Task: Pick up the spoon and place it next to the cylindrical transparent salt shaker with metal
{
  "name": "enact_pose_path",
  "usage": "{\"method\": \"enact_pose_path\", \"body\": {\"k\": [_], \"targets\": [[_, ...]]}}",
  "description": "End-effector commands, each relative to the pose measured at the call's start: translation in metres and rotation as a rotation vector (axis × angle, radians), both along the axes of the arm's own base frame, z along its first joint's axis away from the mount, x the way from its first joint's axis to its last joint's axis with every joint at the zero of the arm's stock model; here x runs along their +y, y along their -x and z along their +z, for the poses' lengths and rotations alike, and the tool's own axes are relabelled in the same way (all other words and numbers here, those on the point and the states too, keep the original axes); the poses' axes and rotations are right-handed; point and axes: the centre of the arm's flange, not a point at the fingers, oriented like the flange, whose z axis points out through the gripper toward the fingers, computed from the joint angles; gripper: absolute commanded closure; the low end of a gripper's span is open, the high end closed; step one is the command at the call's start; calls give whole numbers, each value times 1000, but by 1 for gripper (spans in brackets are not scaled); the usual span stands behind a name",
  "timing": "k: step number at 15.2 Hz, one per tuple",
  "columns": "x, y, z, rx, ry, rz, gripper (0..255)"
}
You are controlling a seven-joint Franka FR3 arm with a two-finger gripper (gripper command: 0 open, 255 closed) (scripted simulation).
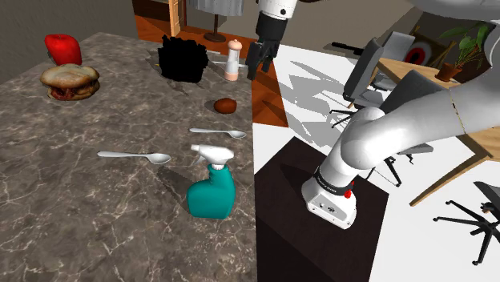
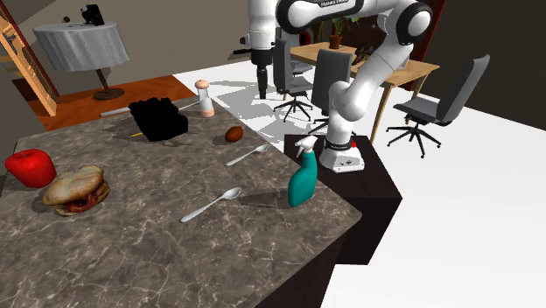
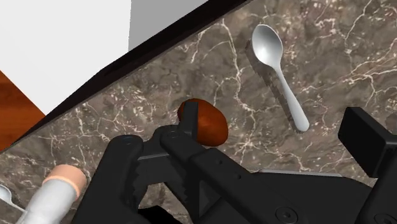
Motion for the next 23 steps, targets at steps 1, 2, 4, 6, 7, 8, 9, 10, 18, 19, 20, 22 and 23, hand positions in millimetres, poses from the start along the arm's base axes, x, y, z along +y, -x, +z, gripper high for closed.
{"method": "enact_pose_path", "body": {"k": [1,2,4,6,7,8,9,10,18,19,20,22,23], "targets": [[20,-11,-12,-12,-9,20,0],[30,-16,-19,-17,-14,31,0],[48,-26,-32,-27,-22,51,0],[68,-35,-44,-37,-30,72,0],[77,-39,-50,-42,-35,82,0],[87,-44,-57,-47,-39,92,0],[97,-48,-63,-52,-43,102,0],[107,-53,-69,-57,-47,113,0],[189,-85,-115,-96,-81,195,0],[200,-88,-120,-101,-85,205,0],[210,-92,-125,-106,-89,215,0],[232,-99,-136,-116,-98,236,0],[242,-102,-141,-121,-102,246,0]]}}
